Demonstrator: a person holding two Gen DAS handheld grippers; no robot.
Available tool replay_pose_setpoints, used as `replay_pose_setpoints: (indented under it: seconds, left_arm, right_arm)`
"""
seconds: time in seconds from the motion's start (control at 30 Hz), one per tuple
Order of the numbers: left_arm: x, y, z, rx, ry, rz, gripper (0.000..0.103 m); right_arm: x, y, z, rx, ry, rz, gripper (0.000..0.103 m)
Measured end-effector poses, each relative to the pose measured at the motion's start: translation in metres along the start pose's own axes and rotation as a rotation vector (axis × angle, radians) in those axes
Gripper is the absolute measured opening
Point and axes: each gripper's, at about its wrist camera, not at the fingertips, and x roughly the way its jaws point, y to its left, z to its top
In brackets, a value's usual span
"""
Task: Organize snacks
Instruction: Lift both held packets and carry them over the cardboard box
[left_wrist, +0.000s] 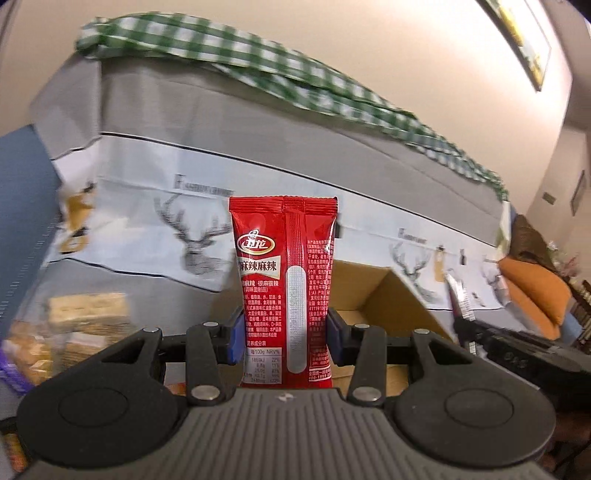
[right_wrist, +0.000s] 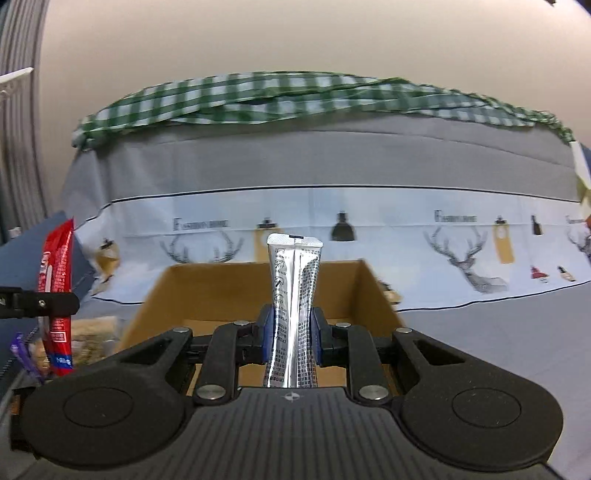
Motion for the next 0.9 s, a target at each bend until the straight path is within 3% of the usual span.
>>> replay_pose_setpoints:
  seconds: [0.27,0.53,0.9]
  left_arm:
    - [0.036,-0.045,-0.003,0.096,-0.02,-0.066,0.048]
    - [0.052,-0.049,-0.007,0.1,0.018,-0.108,0.048]
    - [0.052,-0.05,-0.008,0.1,0.04,-0.136,0.048]
  right_arm:
    - [0.012,-0.022,-0.007,0.031,0.052,-0.06,0.021]
    - [0.023,-0.035,-0.007,0.086,0.081,-0.112,0.021]
    - [0.026,-0.023,-0.005,0.071,0.085,-0.12,0.022]
